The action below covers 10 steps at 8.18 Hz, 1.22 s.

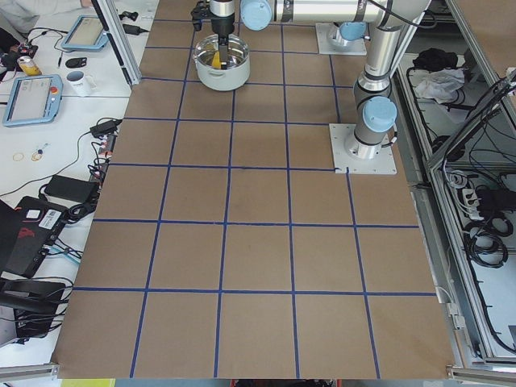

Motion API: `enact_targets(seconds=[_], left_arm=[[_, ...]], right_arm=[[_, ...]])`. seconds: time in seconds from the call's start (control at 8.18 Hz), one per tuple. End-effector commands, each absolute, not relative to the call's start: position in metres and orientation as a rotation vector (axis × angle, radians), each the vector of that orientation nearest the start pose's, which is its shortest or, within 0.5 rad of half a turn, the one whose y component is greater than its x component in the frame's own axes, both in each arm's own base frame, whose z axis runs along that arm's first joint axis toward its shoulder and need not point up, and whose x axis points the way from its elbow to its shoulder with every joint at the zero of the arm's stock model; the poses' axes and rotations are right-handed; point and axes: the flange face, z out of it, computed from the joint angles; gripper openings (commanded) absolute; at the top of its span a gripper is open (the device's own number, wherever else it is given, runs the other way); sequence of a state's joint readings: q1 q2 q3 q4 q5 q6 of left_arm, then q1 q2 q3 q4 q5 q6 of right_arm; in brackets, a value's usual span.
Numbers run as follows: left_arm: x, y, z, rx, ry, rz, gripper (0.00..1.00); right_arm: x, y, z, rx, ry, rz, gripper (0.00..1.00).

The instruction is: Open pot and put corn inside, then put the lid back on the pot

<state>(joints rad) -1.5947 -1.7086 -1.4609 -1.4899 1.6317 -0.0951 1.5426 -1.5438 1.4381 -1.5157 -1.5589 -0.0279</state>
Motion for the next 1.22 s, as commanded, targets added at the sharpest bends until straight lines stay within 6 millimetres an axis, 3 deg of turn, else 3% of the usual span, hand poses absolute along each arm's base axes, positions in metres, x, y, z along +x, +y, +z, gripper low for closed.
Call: enact_targets(seconds=[0.0,1.1], left_arm=[[-0.1404,-0.5373,0.4957,-0.102,3.081,-0.098,1.00],[-0.1399,-0.5390,0.4915,-0.102,3.084,-0.100,1.00]], right_arm=[[0.1199,-0.5102,0.5327,0.000,3.136,-0.072,1.00],[0.1203,-0.5099,0.5296,0.002,3.131,-0.063,1.00]])
